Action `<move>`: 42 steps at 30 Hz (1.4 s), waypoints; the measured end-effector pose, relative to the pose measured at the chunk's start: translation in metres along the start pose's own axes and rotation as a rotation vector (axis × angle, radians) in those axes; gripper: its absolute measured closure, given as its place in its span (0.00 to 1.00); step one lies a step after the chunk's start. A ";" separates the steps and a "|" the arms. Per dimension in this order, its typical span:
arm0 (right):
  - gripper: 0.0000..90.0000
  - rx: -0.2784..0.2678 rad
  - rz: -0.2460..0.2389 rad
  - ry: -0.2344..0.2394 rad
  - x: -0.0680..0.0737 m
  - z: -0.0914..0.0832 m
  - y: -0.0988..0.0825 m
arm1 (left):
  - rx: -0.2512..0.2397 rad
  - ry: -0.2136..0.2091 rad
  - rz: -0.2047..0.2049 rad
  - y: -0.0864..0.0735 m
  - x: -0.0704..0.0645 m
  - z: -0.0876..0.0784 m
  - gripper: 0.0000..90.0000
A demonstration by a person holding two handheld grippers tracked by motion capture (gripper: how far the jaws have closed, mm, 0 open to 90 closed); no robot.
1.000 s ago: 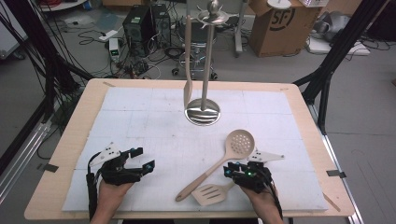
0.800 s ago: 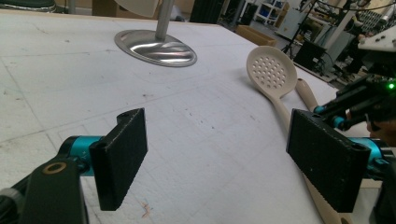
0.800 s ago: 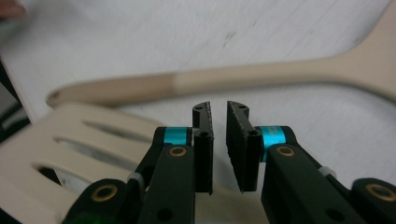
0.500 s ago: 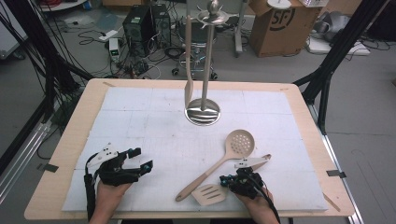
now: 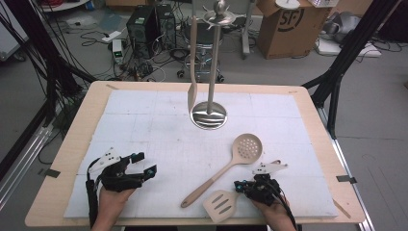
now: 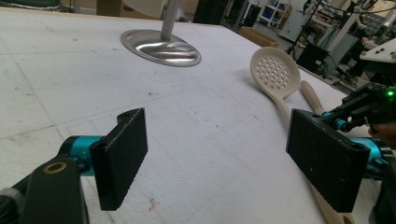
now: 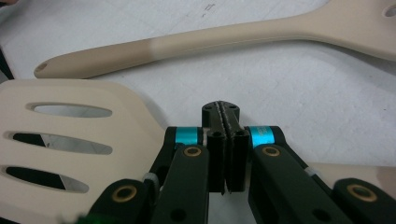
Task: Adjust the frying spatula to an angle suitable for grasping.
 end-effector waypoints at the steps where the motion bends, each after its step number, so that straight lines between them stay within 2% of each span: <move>1: 0.99 0.001 -0.006 0.002 -0.001 -0.001 0.000 | 0.001 0.001 -0.002 0.000 0.000 -0.001 0.24; 5: 0.99 0.000 -0.019 -0.001 -0.006 -0.005 -0.001 | 0.000 0.010 -0.001 -0.001 0.002 -0.004 0.24; 7: 1.00 -0.004 -0.032 -0.024 -0.013 -0.007 0.000 | -0.002 0.013 -0.003 -0.001 0.002 -0.005 0.24; 9: 1.00 -0.008 -0.021 -0.062 -0.022 -0.010 0.001 | -0.003 0.016 -0.003 -0.001 0.002 -0.006 0.24; 12: 1.00 -0.020 -0.006 -0.092 -0.032 -0.014 0.001 | -0.003 0.019 -0.002 -0.001 0.003 -0.007 0.24; 16: 1.00 -0.022 -0.042 -0.140 -0.037 -0.017 0.002 | -0.002 0.022 -0.003 -0.002 0.003 -0.007 0.24; 23: 1.00 -0.037 -0.014 -0.155 -0.051 -0.022 0.002 | 0.001 0.026 -0.004 -0.003 0.003 -0.009 0.24; 31: 1.00 -0.052 0.010 -0.212 -0.071 -0.030 0.002 | 0.000 0.031 -0.009 -0.004 0.004 -0.011 0.24; 35: 1.00 -0.063 0.059 -0.219 -0.076 -0.032 0.002 | 0.005 0.028 -0.004 -0.004 0.003 -0.010 0.24; 42: 1.00 -0.069 0.063 -0.270 -0.084 -0.035 0.003 | -0.005 0.033 -0.009 -0.003 0.005 -0.013 0.24</move>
Point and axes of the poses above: each handheld gripper's, and its own axes: z roughly forward along the jaws, y roughly out of its top, x roughly to its left, the point moved 6 cm from there along z, roughly forward along the jaws, and after that the axes turned 2 degrees about -x, right-handed, at the moved point
